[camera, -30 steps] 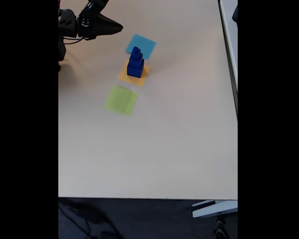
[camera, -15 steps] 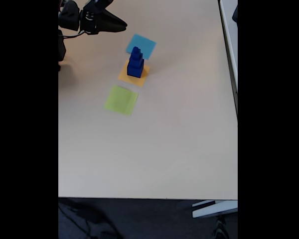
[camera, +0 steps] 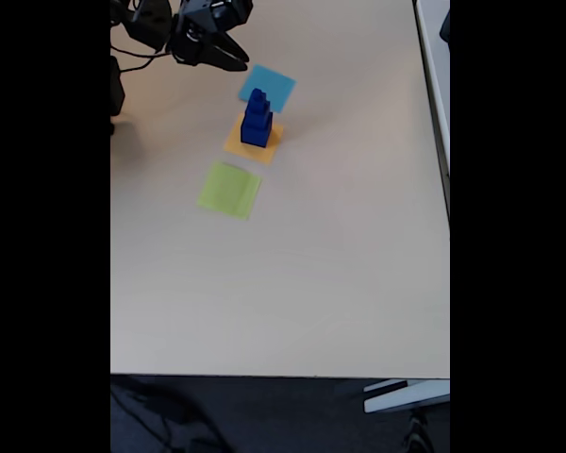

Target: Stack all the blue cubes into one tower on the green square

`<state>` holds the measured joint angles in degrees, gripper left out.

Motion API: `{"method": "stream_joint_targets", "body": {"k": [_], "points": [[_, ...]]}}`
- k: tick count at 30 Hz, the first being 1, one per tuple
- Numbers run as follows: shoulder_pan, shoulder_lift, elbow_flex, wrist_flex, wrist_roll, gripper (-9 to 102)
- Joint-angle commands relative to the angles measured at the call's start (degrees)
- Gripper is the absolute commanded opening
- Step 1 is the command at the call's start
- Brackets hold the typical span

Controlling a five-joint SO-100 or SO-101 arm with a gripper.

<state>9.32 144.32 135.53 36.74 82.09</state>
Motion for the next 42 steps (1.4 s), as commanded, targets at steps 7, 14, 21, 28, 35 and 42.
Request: {"method": "stream_joint_targets", "body": {"k": [7, 14, 21, 28, 35, 42], "points": [[-1.32, -13.01, -18.54, 8.7, 0.35, 10], [-2.46, -14.77, -17.84, 9.05, 2.72, 10], [-2.64, -16.96, -16.52, 9.32, 3.34, 10], [-2.2, -18.02, -15.73, 9.32, 2.99, 10], [-2.11, -18.19, -14.59, 10.02, 3.69, 16], [-1.85, -19.95, -14.06, 9.49, 4.75, 16]]}}
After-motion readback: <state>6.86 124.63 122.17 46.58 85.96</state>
